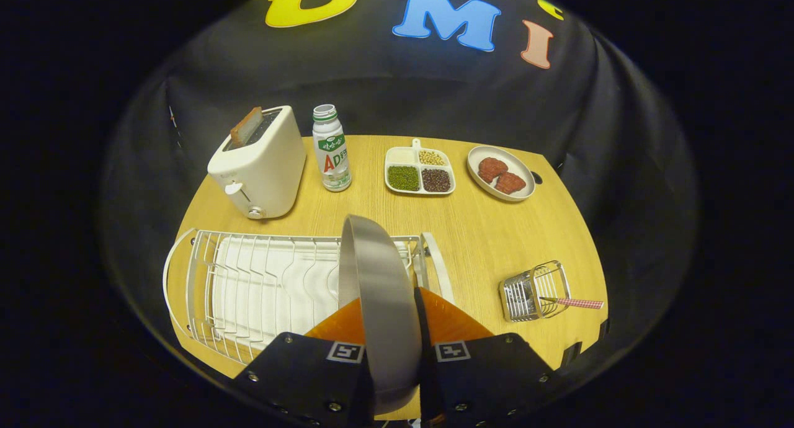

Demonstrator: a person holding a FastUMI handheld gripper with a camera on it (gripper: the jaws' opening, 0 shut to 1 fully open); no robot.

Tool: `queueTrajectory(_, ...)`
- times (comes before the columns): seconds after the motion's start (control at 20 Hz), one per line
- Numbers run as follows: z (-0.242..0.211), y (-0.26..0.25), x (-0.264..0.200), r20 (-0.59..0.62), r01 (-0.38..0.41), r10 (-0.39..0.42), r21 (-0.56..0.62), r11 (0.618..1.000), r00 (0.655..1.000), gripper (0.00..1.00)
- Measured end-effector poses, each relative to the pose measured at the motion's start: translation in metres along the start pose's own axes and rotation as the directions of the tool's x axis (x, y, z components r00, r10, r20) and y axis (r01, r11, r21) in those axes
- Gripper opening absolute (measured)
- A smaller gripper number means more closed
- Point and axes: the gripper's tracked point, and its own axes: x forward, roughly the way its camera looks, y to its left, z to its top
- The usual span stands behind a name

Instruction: Take the plate from the dish rack, then take the spoon from the basket and place it into the plate.

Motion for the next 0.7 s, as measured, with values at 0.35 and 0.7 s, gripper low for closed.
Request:
queueTrajectory(0.35,0.014,-0.024,-0.04,0.037,-0.087,0.086,0.032,0.996,0.996,0.27)
queueTrajectory(0.7,0.005,-0.09,-0.091,0.072,-0.14,0.138,0.034,0.99,0.988,0.27)
